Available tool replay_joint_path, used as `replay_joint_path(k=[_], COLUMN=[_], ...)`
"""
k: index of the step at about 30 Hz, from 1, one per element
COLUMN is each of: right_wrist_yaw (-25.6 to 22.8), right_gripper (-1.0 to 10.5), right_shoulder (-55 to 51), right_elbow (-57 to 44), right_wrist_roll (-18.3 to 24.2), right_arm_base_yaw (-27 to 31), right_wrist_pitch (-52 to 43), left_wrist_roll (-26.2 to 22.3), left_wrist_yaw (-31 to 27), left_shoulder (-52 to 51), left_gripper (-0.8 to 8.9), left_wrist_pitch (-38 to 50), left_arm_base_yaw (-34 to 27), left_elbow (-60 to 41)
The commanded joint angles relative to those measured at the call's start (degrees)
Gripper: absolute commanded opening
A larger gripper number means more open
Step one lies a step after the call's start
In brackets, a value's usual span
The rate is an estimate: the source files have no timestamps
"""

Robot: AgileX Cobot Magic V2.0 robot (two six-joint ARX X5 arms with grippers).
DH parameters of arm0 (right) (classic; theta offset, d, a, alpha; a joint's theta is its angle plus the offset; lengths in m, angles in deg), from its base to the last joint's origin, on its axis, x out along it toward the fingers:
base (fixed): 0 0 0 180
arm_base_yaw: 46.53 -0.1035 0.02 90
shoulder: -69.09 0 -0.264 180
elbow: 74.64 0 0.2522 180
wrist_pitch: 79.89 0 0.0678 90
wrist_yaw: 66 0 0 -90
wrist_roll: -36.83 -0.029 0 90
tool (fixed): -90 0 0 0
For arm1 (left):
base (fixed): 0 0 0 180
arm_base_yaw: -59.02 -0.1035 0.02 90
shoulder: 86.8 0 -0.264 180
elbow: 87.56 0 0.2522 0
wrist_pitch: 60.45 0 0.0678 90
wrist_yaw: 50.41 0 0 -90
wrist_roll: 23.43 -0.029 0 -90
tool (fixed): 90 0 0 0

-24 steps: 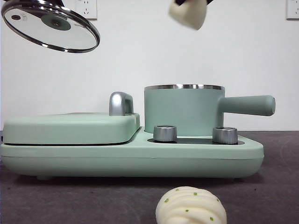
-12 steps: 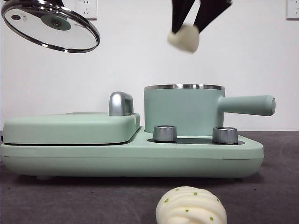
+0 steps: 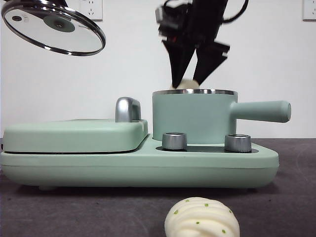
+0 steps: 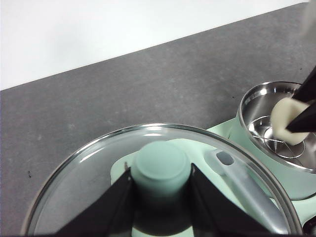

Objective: Put the buns in a small steamer

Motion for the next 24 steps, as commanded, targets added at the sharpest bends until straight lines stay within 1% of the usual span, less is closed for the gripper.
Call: replay_joint_path(k=[1,7,10,13,15,16,17,20,24], right_wrist_yaw=[0.28,0.37,2.69,2.69,2.69,2.73,3.13,3.04,2.89], right_gripper=[2.6,2.6,2.6,2.6,3.2,3.7,4.0,4.0,4.0], right_shoulder=[2.43,4.72,6.01,6.27,6.27,6.27,6.27,5.33,-0.77], right_elbow=[1.53,1.53,1.53,1.53,1.53,1.53,1.53,2.32,3.04], right_wrist_roll=[-0.37,-0.35,-0.37,-0.37,-0.37,-0.37,-0.37,-0.42,-1.22], right_arm_base_yaw=[0.22,0.81,0.79,0.55,0.46,0.46,0.46,0.46,0.24], right_wrist_pitch=[-0.68,-1.18,-2.60,-3.39,-3.34,-3.23,-3.28,-2.99,-0.50], left_wrist_roll=[-0.55,-0.57,-0.57,-0.59,-0.59,-0.59,-0.59,-0.59,-0.59], left_wrist_yaw=[0.02,0.02,0.02,0.02,0.02,0.04,0.02,0.02,0.02], left_shoulder=[-0.28,-0.28,-0.26,-0.24,-0.24,-0.24,-0.24,-0.24,-0.24], left_gripper=[0.10,0.10,0.10,0.10,0.10,0.10,0.10,0.10,0.10], left_wrist_pitch=[1.70,1.79,1.90,1.88,1.88,1.88,1.88,1.86,1.77], left_arm_base_yaw=[0.11,0.11,0.11,0.11,0.11,0.11,0.11,0.11,0.11], left_elbow=[1.29,1.29,1.29,1.29,1.29,1.29,1.29,1.29,1.29])
